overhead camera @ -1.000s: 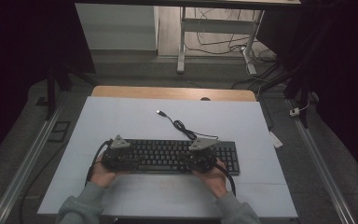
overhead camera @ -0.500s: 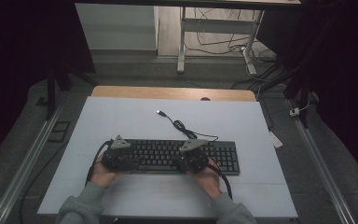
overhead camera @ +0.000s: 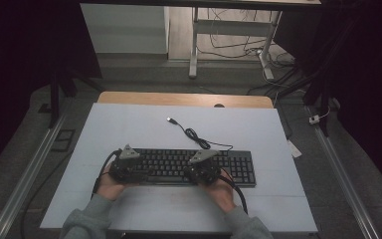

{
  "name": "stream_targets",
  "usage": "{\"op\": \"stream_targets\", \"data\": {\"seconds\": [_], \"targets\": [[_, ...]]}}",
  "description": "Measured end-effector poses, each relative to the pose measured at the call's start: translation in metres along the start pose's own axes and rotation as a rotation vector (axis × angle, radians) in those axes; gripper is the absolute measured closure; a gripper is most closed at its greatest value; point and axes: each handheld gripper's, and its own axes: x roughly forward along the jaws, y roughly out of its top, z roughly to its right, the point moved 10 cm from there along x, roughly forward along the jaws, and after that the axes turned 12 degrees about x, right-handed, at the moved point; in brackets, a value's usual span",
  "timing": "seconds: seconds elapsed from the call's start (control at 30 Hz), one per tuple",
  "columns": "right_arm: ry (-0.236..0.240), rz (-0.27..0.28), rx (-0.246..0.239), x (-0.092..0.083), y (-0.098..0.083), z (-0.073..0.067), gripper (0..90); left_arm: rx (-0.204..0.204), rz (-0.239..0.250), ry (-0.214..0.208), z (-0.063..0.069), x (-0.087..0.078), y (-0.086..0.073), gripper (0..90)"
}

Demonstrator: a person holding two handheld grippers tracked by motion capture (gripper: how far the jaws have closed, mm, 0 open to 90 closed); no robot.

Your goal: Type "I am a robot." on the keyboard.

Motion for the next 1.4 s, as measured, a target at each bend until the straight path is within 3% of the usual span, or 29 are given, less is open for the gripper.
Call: {"op": "stream_targets", "data": {"seconds": [0.1, 0.33, 0.53, 0.8, 0.93, 1.17, 1.4], "targets": [[-0.006, 0.001, -0.009, -0.001, 0.001, 0.000, 89.7, 0.001, 0.000, 0.000, 0.000, 0.000, 0.000, 36.8], [0.028, 0.092, 0.022, -0.016, 0.012, 0.004, 89.2, 0.000, 0.002, 0.001, -0.001, -0.001, 0.000, 36.8], [0.011, 0.124, 0.023, -0.027, 0.012, 0.011, 68.5, 0.000, 0.002, 0.001, 0.000, -0.001, 0.000, 36.7], [-0.022, 0.151, 0.012, -0.037, 0.012, 0.024, 53.4, -0.008, -0.007, 0.000, -0.003, 0.000, -0.003, 36.5], [-0.021, 0.164, -0.001, -0.042, 0.014, 0.029, 50.4, -0.015, -0.012, 0.000, -0.003, 0.002, -0.005, 36.2], [0.005, 0.165, 0.020, -0.048, 0.011, 0.037, 47.3, -0.029, -0.007, 0.003, -0.004, -0.001, -0.006, 35.7], [-0.015, 0.177, 0.029, -0.060, 0.008, 0.042, 46.5, -0.028, 0.012, 0.009, -0.001, -0.006, -0.003, 34.9]]}}
